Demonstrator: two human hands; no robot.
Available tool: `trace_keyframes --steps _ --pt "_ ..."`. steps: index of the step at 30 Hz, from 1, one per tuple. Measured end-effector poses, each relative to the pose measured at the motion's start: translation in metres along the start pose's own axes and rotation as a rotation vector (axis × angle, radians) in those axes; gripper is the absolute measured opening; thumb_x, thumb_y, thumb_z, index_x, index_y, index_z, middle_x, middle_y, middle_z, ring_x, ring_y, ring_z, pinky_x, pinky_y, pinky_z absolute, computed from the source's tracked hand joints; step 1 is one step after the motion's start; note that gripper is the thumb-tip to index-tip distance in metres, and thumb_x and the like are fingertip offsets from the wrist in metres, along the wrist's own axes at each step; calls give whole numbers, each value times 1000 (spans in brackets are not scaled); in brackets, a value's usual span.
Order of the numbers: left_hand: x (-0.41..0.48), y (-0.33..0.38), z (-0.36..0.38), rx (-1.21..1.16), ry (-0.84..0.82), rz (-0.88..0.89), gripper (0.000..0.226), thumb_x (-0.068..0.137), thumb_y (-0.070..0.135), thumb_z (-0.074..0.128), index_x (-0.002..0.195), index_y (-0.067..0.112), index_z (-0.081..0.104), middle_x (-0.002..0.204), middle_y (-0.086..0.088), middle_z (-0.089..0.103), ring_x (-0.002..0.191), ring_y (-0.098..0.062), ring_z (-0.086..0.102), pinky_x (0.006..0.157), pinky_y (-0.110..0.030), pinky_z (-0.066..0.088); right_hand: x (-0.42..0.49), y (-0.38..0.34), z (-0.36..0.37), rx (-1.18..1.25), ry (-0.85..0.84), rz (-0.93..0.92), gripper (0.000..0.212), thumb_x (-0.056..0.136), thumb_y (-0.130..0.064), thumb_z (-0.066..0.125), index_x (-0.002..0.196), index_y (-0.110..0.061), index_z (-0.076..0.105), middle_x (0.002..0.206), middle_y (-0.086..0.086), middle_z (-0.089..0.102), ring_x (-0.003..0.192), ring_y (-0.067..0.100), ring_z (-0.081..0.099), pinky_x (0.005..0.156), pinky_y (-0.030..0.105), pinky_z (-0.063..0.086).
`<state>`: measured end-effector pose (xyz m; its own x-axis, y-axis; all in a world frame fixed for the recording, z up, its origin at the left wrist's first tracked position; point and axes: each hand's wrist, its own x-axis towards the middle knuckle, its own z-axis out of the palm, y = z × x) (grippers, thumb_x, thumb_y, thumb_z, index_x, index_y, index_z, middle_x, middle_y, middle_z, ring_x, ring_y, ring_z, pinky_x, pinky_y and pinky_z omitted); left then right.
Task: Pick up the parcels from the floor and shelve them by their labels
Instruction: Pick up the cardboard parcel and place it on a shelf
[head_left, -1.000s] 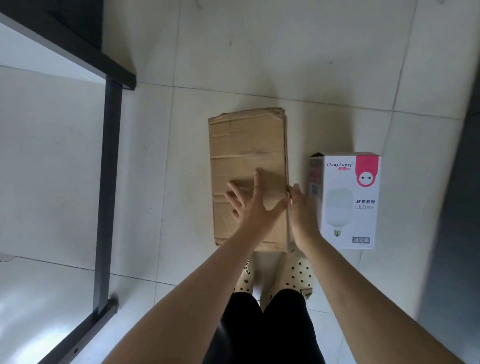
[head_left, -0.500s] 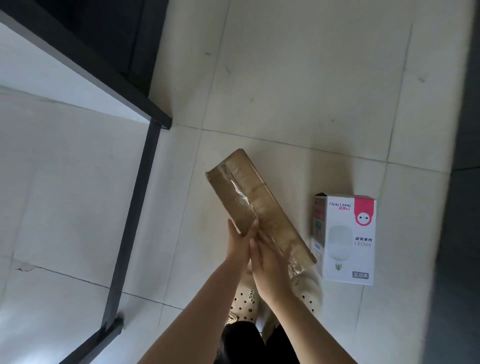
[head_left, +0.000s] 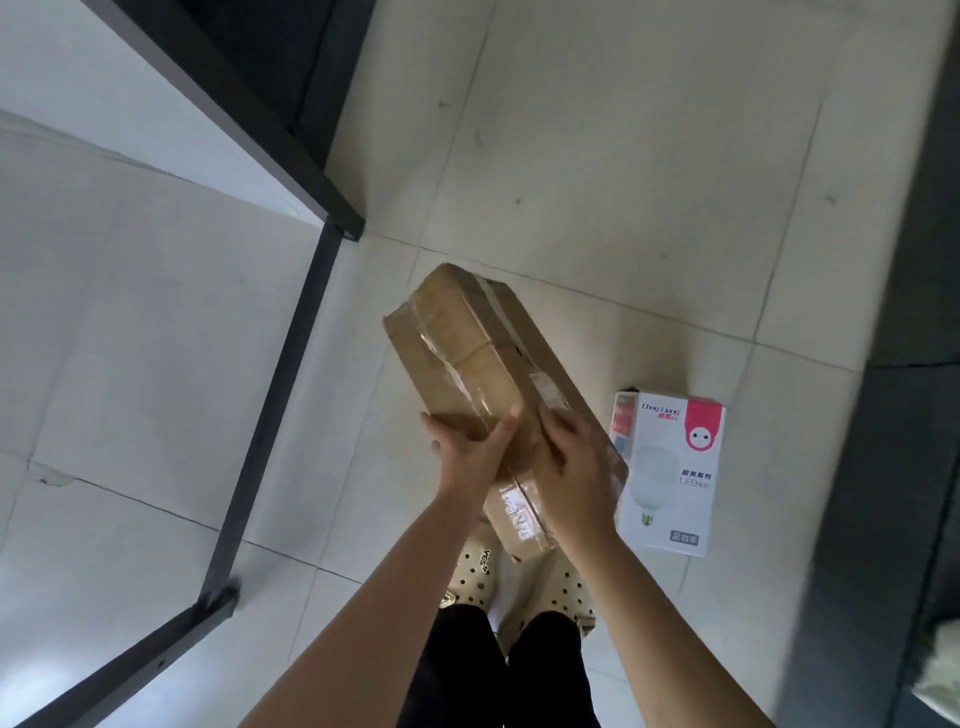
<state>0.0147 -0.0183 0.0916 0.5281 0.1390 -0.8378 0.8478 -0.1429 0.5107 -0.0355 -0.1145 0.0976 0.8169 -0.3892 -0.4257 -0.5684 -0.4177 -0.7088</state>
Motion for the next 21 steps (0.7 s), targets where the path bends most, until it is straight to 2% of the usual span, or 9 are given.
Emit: trace_keyframes --steps 3,6,8,10,12,15,17,19,21 --pt "-67 50 -15 -6 -5 9 131 56 56 83 153 25 1 144 -10 29 137 -32 37 107 -52 44 -39 -69 -47 -21 76 -129 41 91 -38 48 122 -19 68 110 3 65 100 17 57 88 33 47" --pt "-148 114 -35 35 -31 74 134 45 64 77 151 18 10 140 -11 32 133 -28 38 109 -45 43 -80 -145 -105 -91 153 -207 44 88 -37 47 122 -20 68 112 4 67 101 20 59 86 36 48" --pt "-210 157 -50 67 -92 108 119 47 66 74 142 15 25 135 -13 40 126 -26 47 105 -45 47 -113 -199 -152 -110 166 -244 43 87 -36 48 122 -21 68 115 2 68 103 22 61 85 40 52" --pt "-269 201 -66 59 -167 170 84 64 53 77 128 15 37 130 -15 53 113 -24 59 91 -39 55 -144 -255 -207 -121 150 -309 40 87 -35 48 119 -24 69 117 -5 68 104 20 61 85 42 53" --pt "-327 238 -86 32 -259 216 65 80 41 73 132 17 40 131 -12 59 109 -20 63 85 -33 56 -175 -303 -261 -185 149 -365 42 89 -39 43 121 -27 67 121 -13 66 109 15 57 92 39 49" --pt "-404 292 -114 10 -423 303 72 78 55 68 139 28 40 136 1 60 113 -13 61 94 -38 52 -208 -350 -348 -131 191 -273 55 88 -54 36 135 -31 52 138 -21 46 127 10 39 112 35 29" --pt "-442 322 -128 25 -471 354 79 75 61 65 143 28 44 132 2 66 118 -17 63 92 -38 53 -228 -370 -401 -2 187 -126 57 87 -62 43 139 -43 38 150 -15 37 138 12 32 117 43 26" --pt "-474 347 -136 27 -527 399 83 70 68 63 140 24 50 129 -3 69 121 -26 64 97 -46 53 -247 -390 -443 318 84 45 63 81 -59 54 140 -52 34 147 -4 48 129 20 52 102 46 47" --pt "-507 369 -136 31 -557 449 79 75 69 58 138 21 53 127 -7 70 117 -28 67 100 -48 53 -266 -408 -474 582 -27 137 62 81 -49 59 141 -40 43 126 3 68 100 23 71 78 35 57"
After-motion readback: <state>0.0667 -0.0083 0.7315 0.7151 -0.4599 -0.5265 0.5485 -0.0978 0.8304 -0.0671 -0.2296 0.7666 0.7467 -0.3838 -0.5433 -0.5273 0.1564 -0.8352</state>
